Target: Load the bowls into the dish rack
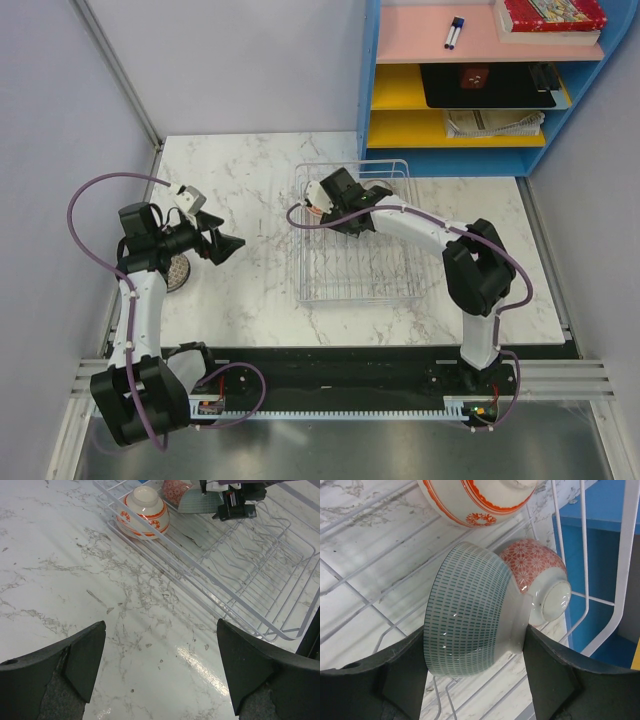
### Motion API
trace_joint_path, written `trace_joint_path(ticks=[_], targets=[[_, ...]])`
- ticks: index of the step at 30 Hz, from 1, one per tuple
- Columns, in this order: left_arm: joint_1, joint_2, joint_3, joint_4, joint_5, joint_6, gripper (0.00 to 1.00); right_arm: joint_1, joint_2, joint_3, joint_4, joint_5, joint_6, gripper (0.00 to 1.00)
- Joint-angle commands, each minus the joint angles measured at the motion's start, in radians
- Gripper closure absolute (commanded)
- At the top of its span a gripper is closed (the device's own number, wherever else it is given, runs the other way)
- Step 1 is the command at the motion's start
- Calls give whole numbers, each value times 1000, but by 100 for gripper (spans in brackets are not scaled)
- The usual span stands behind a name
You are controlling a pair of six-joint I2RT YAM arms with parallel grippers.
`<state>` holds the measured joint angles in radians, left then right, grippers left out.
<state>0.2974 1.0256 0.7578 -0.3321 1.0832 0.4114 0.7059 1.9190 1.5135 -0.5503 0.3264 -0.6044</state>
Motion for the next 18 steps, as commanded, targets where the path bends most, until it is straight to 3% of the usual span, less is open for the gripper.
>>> trace_joint_path(ticks=[1,18], targets=[[8,7,-5,31,26,10,2,18,14,51,67,63,-60,100],[8,2,-12,36,23,17,2,44,91,40,110,166,-198,100]])
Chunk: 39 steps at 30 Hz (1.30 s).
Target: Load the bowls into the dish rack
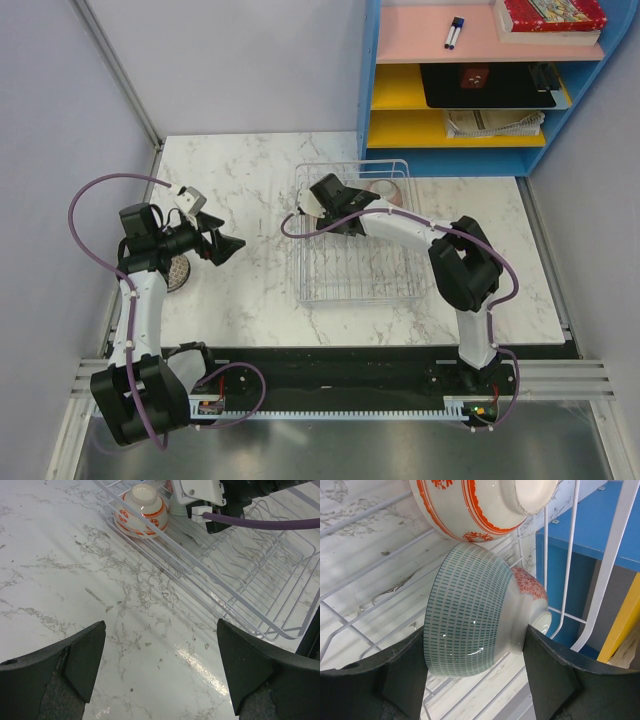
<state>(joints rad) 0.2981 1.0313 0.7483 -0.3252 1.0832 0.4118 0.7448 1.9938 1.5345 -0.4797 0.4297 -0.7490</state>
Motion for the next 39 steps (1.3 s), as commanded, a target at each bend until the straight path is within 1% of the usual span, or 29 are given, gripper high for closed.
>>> trace_joint_path(ticks=[1,19,21,22,24,25,27,28,30,31,33,34,39], targets=[[7,-4,-3,28,23,16,2,7,16,18,39,63,-58,100],[7,-11,-6,29,23,24,2,16,57,-11,41,107,-142,100],[9,-11,-6,31,21,21,2,18,57,-14,41,112,-145,94],[10,-13,-7,31,21,25,2,18,57,-16,32,113,-147,86],[9,-11,-9,29,21,24,2,16,53,-16,20,116,-148,78],[9,-11,-7,29,21,22,2,16,50,-19,9,115,-148,65],[9,-11,-6,29,20,24,2,16,43,-17,-14,106,-147,48],[7,-11,-7,29,21,24,2,18,40,-16,-23,103,-144,34],[10,-14,-9,29,20,24,2,16,33,-14,-34,89,-138,25],[10,-17,-7,31,17,24,2,16,28,-14,-42,86,-136,15],[10,-22,-7,31,15,24,2,16,20,-14,-51,77,-135,6],[10,-23,-9,29,15,24,2,16,14,-10,-62,63,-130,3],[12,-22,-7,29,14,22,2,16,7,15,-105,21,-113,2]])
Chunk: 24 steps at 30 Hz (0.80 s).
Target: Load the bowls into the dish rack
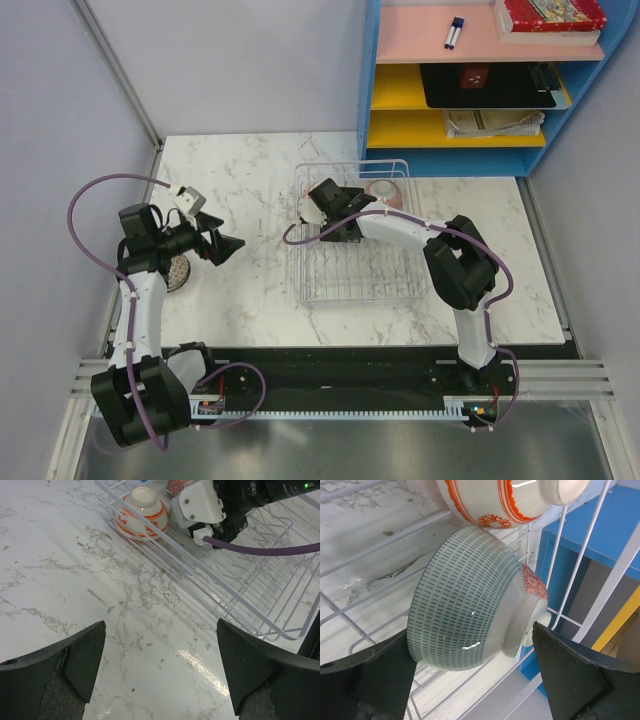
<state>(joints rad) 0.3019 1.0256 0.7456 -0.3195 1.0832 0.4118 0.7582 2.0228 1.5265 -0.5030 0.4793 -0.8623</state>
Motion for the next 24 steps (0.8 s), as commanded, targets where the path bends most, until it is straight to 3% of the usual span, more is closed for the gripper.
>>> trace_joint_path(ticks=[1,24], targets=[[8,-18,-5,23,17,22,2,4,-22,29,-91,-31,0,3],[14,-22,-6,25,18,22,2,-30,-12,235,-290,-182,85,3]])
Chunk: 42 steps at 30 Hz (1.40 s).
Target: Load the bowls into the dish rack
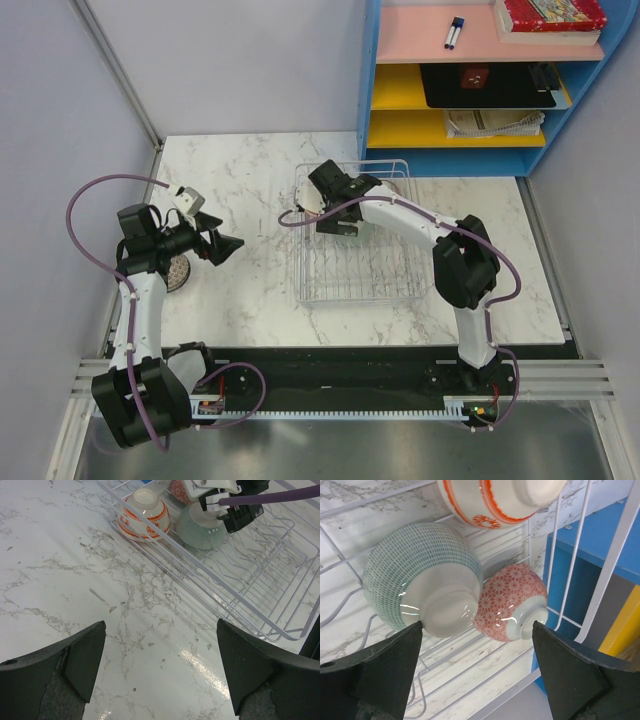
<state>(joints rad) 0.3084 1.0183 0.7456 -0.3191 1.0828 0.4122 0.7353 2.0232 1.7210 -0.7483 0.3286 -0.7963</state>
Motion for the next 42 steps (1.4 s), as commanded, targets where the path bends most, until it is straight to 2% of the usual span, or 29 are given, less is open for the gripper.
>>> trace_joint_path(ticks=[1,5,10,11,14,18,26,32,42], targets=[[9,-15,-6,25,19,23,2,-7,-14,38,-46,-39,19,3],[9,-15,0,25,-12,20,2,-13,-29,67,-52,-78,43,3],[27,-15,26,26,-188,-3,2,-33,-101,156,-52,-187,163,3],[31,-12,31,23,-264,-10,1,-42,-133,172,-54,-241,211,3],[75,3,44,11,-372,-12,0,-53,-225,137,-28,-325,259,3],[178,32,67,-78,-425,2,0,-53,-331,46,4,-420,298,3],[320,-1,31,-129,-580,20,0,-54,-446,-130,63,-447,307,3],[343,-11,1,-149,-701,66,0,-53,-462,-181,89,-465,309,2],[383,8,-38,-124,-776,117,5,-53,-463,-227,95,-485,304,2]])
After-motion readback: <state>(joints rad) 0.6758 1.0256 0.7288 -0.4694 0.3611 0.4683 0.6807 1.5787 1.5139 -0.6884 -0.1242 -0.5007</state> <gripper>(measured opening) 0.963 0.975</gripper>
